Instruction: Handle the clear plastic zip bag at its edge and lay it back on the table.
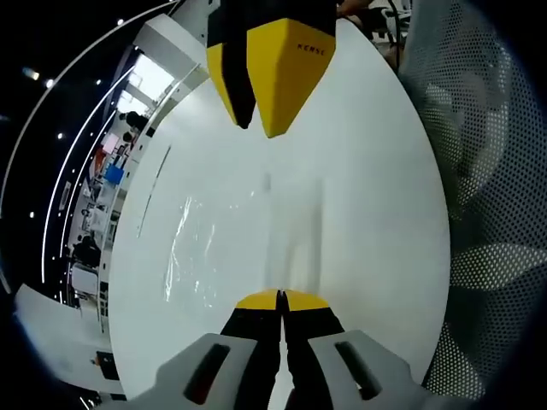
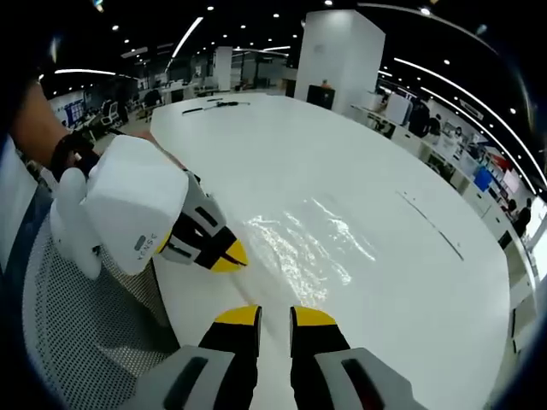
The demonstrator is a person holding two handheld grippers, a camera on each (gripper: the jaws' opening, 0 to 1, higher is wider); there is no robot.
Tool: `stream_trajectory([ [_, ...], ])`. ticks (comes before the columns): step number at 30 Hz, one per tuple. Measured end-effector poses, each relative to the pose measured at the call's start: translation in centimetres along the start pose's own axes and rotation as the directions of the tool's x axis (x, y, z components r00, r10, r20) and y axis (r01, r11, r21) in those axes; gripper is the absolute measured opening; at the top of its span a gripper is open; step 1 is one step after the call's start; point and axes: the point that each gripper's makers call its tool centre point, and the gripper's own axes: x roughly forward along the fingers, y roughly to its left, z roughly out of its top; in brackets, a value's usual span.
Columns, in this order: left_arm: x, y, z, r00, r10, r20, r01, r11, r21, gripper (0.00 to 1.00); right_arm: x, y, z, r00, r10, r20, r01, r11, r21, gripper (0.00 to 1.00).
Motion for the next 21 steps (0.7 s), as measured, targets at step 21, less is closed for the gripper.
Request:
stream_trajectory([
  [21,-1.3,-0.9,0.3,0.998,-0.063,0.023,0.066,0.985,-0.160,0.21,1.3,0.8,-1.2,1.000,0.010,-0.014,-0.009,0.999,0.048,0.10],
])
